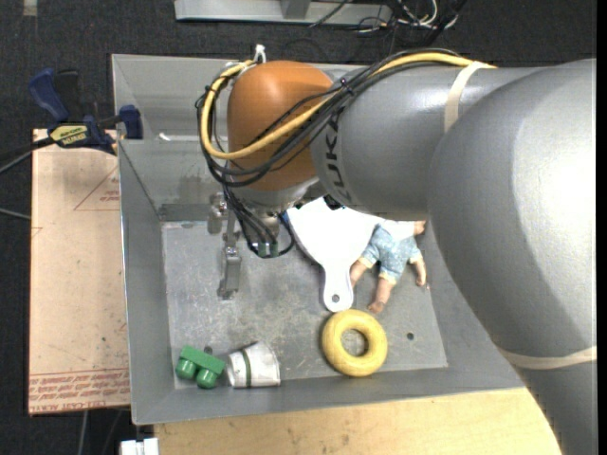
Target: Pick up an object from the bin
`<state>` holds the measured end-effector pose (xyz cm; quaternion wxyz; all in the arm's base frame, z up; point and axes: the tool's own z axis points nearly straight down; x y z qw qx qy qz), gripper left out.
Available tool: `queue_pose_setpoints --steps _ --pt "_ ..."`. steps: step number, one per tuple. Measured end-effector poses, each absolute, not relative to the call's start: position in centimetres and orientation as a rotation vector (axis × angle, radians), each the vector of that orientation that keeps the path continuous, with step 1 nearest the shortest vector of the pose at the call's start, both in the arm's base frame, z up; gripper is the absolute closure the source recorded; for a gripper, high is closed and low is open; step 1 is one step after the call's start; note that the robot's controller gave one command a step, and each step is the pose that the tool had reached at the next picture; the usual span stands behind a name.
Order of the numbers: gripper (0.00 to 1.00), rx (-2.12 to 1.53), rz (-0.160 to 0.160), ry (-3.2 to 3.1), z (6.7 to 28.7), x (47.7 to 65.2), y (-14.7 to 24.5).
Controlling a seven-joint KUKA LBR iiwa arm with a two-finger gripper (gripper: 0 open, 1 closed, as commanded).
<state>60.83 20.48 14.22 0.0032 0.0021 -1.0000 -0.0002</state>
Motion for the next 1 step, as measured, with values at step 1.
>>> queue_pose_setpoints --steps 1 --pt "0.0 0.002 -0.003 -3.142 14.74 60.99 20.4"
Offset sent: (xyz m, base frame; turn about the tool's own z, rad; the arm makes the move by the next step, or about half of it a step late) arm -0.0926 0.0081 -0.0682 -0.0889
